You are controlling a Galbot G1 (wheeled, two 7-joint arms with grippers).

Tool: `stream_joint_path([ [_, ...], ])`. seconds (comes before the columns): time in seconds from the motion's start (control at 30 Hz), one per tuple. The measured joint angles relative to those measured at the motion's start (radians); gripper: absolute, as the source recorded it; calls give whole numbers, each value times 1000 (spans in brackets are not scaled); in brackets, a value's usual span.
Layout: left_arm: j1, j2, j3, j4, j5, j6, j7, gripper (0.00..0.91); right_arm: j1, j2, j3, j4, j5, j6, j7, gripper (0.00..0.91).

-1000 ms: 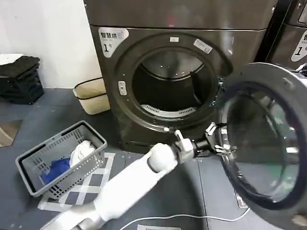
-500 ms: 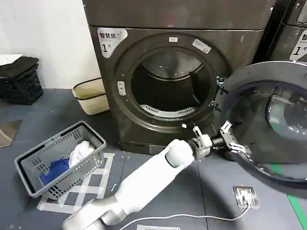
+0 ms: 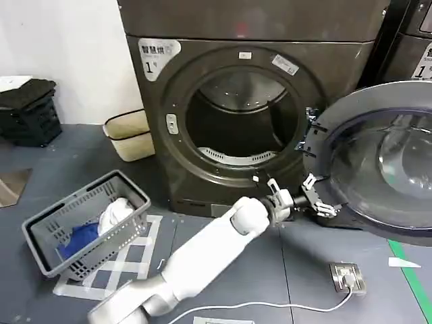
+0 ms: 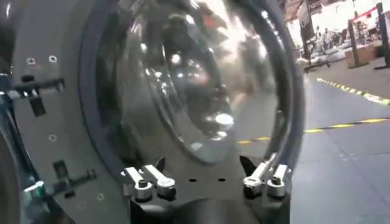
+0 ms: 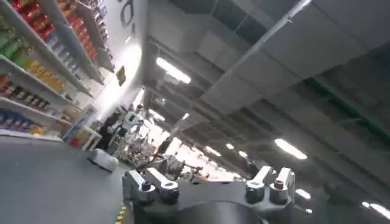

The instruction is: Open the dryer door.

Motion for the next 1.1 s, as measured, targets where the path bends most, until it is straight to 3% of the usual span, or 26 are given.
stream_joint_path([
  [0.13, 31, 0, 16, -92, -50, 64, -12, 907, -1, -13, -3, 1, 35, -12, -9, 907],
  [0.3, 86, 23, 21, -270, -117, 134, -55, 907, -4, -26, -14, -1, 98, 16, -38, 907],
  [0.4, 119, 140, 19, -379, -150, 186, -85, 907, 2, -29, -24, -3, 109, 38, -57, 907],
  [0.67, 200, 422, -24, -605, -247, 333, -213, 907, 16, -47, -58, 4, 119, 28, -72, 907],
  [1.1, 454, 759, -347, -877, -596, 559, -501, 907, 5, -68, -91, 1, 190, 30, -109, 907],
])
